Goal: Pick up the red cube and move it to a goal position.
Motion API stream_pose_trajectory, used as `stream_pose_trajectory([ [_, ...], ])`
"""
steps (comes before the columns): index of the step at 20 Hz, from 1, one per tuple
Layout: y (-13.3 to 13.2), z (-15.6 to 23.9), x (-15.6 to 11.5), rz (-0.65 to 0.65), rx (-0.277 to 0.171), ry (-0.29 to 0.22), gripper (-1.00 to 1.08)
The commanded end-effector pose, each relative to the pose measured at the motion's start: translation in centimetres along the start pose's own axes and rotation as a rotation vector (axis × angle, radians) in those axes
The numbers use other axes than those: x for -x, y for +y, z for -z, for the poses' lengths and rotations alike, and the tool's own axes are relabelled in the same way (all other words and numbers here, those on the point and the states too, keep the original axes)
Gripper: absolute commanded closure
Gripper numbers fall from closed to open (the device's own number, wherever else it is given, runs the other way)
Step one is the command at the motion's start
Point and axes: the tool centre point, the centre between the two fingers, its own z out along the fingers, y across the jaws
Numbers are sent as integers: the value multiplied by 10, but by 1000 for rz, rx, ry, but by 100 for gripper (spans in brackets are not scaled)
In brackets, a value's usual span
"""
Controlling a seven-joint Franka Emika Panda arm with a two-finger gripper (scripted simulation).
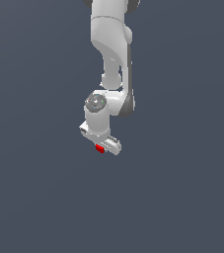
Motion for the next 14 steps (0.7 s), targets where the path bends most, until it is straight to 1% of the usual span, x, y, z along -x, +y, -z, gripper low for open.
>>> stream_pose_trajectory([
  [1,-2,12,13,1,-1,1,108],
  [9,-8,57,64,1,-2,1,108],
  [14,-12,80,89,1,-1,1,108],
])
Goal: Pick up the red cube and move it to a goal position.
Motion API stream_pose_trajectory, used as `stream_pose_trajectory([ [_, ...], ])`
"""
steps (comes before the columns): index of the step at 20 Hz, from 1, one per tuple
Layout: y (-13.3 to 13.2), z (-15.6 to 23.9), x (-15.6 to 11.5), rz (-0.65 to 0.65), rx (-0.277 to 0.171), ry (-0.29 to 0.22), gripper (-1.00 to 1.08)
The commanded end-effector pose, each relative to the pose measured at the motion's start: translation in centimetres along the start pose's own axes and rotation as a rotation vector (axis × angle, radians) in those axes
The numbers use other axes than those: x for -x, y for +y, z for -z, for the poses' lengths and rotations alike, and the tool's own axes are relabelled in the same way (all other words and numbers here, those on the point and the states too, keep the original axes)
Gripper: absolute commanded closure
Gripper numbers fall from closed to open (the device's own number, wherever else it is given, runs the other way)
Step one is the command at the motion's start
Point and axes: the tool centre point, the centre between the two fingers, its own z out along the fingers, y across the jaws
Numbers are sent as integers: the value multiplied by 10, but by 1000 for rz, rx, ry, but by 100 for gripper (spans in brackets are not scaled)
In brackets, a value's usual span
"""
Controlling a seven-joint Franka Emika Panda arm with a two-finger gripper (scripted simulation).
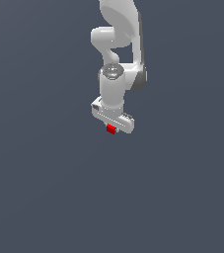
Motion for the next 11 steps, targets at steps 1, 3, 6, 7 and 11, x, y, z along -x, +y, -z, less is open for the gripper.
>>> stream_pose_trajectory([
  [1,-1,10,11,-1,0,0,108],
  [3,-2,16,17,-1,0,0,108],
  [6,-4,23,24,-1,1,1,108],
  [7,-4,25,26,-1,1,1,108],
  [11,-5,28,28,-1,1,1,108],
])
